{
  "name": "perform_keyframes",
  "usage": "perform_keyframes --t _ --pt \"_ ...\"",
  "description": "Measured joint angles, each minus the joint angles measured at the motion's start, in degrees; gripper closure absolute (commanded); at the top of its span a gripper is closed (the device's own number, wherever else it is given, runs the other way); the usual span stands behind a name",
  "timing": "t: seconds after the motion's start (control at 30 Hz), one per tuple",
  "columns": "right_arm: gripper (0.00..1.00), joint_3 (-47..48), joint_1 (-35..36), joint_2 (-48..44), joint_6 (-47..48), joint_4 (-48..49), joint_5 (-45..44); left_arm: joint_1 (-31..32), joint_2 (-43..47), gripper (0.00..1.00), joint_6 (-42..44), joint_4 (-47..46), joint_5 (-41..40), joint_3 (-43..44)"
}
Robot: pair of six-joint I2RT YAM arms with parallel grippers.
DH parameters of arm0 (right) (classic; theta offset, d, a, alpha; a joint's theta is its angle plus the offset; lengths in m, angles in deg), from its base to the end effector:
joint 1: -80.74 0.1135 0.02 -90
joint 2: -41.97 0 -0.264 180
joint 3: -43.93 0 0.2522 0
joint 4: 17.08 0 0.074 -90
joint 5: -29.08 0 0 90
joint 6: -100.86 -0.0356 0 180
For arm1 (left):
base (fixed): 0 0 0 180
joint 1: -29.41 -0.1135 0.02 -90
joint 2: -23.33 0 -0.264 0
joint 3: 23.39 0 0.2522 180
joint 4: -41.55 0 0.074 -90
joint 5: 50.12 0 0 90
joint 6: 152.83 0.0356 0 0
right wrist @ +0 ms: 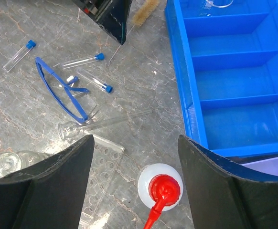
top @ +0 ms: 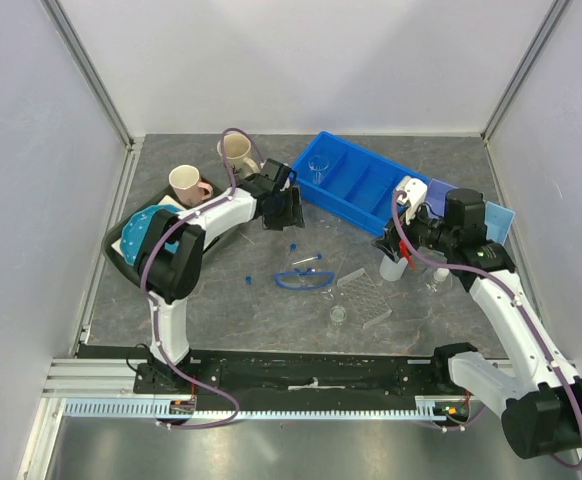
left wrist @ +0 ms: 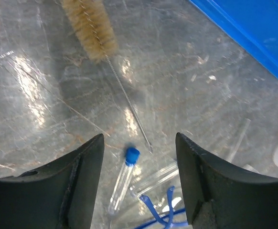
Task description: Organize the chemistry lab equipment
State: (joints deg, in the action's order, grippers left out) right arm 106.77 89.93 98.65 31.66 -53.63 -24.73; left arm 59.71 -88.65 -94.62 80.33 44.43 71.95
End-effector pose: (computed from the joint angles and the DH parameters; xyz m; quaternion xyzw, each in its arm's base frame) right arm 0.2082 0.0550 0.3092 -0.3625 0.7568 0.2203 0.4973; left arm 0.3634 -0.2156 0.1959 -0.0006 0.9541 -0.1856 0.2349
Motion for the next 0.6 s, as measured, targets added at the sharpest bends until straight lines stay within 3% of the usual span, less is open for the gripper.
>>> perform_keyframes --t 0.07,0.23,0.6 --pt "0.21 0.0 0.0 -0.66 0.39 -0.04 -0.13 0.35 -2.51 0.44 -0.15 1.92 -1.99 2.62" --pt "0.21 0.02 0.0 -1.84 0.74 -0.28 -0.5 0.66 -8.2 0.53 -0.7 7.19 -6.29 9.33" --pt "0.21 0.02 0.0 -1.97 1.11 -0.46 -0.5 0.76 -13.6 0.63 -0.98 12.24 -10.23 15.56"
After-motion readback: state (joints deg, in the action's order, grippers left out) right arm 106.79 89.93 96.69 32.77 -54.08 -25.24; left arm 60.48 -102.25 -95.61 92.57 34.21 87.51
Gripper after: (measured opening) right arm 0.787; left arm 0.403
